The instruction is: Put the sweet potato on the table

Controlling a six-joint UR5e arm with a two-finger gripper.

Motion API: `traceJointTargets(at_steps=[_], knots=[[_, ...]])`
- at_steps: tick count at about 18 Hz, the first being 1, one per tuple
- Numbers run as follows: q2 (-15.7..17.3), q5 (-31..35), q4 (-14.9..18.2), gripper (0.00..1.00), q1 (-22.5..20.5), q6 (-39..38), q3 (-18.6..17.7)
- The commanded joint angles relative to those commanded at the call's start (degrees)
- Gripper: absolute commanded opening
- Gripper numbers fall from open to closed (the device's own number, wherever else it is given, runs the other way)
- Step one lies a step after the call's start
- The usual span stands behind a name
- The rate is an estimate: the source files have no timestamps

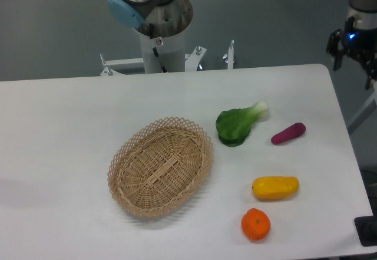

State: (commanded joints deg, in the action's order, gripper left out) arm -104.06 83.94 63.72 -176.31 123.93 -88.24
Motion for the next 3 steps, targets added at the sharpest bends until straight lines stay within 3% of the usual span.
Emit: traceJointTargets(at_steps=[3], knots=[[0.0,-0.1,-0.1,1.00,0.3,0.0,0.1]])
